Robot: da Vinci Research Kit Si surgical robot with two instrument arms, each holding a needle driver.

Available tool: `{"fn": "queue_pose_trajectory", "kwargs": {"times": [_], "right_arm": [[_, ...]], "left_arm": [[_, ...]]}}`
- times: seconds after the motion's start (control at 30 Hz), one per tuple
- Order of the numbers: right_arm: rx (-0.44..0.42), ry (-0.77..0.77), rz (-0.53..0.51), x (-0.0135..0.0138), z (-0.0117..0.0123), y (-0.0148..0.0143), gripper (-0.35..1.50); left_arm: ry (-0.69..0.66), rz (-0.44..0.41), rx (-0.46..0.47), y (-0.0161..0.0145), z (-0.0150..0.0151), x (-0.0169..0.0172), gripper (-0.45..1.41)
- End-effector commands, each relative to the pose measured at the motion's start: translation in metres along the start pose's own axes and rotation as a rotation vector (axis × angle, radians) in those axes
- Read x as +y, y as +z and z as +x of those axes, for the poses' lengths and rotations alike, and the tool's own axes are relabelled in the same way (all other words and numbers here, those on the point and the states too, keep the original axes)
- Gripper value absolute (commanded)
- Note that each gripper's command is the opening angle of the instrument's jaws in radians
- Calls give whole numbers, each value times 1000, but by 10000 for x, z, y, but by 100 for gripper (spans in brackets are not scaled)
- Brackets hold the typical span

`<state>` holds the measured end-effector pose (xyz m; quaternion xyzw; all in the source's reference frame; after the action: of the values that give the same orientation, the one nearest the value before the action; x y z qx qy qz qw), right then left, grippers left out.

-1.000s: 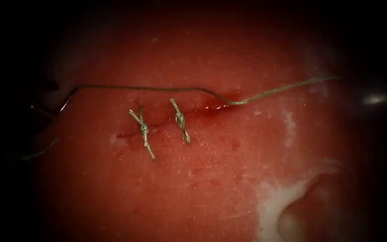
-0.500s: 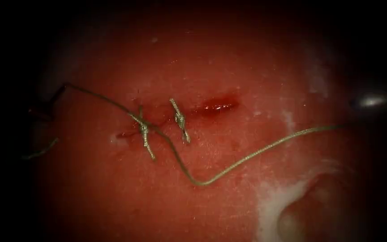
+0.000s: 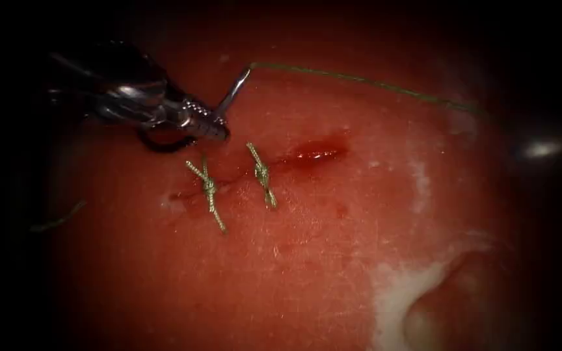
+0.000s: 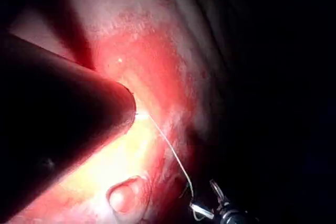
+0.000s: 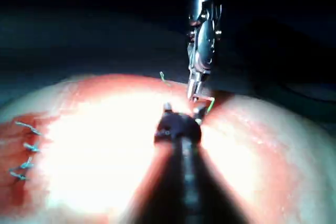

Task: Wound Closure

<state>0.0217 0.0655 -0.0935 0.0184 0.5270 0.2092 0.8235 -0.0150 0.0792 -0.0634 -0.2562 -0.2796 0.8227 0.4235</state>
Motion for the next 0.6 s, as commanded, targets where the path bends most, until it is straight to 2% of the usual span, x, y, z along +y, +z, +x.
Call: {"fn": "queue_pose_trajectory", "kwargs": {"times": [0.03, 0.2, 0.37, 0.43, 0.47, 0.53, 0.6], "right_arm": [[12, 3, -4, 1, 4, 2, 138], [18, 2, -8, -1, 3, 3, 138], [18, 1, -10, -3, 3, 7, 138], [18, 0, -11, -4, 3, 8, 138], [18, -1, -12, -5, 2, 10, 138], [17, -2, -18, -7, 2, 13, 140], [17, -4, -14, -9, 0, 17, 140]], "left_arm": [[-7, -10, 2, 25, 8, 7, -29], [-7, -36, -8, 52, 16, 26, -35], [13, -65, -17, 63, 29, 49, -35], [47, -65, -11, 68, 35, 51, 13], [128, -78, 16, 72, 40, 48, 54], [200, -96, 38, 72, 48, 39, 74], [250, -120, 77, 66, 53, 28, 78]]}}
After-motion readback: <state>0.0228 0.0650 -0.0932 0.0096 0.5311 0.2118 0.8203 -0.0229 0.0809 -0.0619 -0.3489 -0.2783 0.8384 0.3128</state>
